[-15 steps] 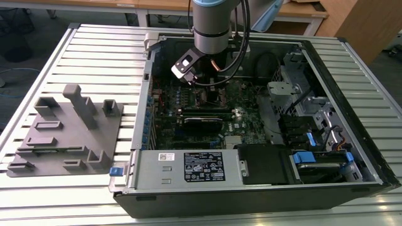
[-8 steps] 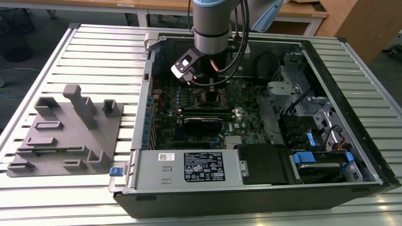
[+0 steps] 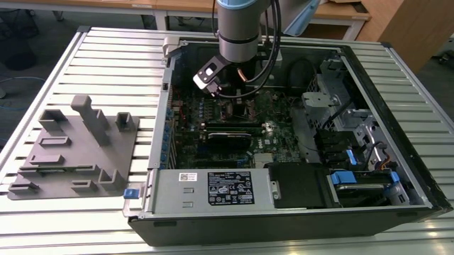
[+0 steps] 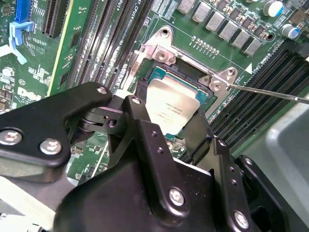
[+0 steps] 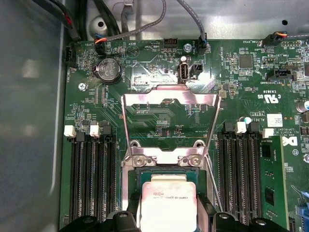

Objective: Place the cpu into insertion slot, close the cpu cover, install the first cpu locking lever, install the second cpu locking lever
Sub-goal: 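Place the cpu into insertion slot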

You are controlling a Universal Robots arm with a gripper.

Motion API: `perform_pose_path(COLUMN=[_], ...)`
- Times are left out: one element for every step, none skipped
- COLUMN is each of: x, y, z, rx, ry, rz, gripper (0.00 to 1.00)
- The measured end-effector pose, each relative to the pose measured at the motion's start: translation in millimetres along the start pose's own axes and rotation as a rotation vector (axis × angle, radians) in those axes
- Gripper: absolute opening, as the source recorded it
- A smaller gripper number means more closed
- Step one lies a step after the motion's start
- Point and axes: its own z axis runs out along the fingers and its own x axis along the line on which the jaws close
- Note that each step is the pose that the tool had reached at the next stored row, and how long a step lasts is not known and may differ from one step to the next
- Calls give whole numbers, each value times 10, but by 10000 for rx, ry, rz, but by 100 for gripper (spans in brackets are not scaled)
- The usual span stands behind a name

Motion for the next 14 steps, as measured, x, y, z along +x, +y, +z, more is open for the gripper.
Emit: perform_pose_path(x=[0,2,2,1,1,1,1,1,0,0,0,0,1,0], y=[0,1,1,0,0,0,0,0,0,0,0,0,0,0], z=[2,5,5,5,5,4,4,4,4,4,5,5,5,5], rx=[-1,-6,-6,-5,-5,-3,-3,-2,-2,-2,-3,-2,-2,-3], ry=[2,11,9,8,7,5,4,3,3,3,4,3,4,4], rz=[0,1,1,0,1,0,0,0,0,0,0,0,0,0], gripper=[54,54,54,54,54,54,54,54,54,54,54,54,54,54])
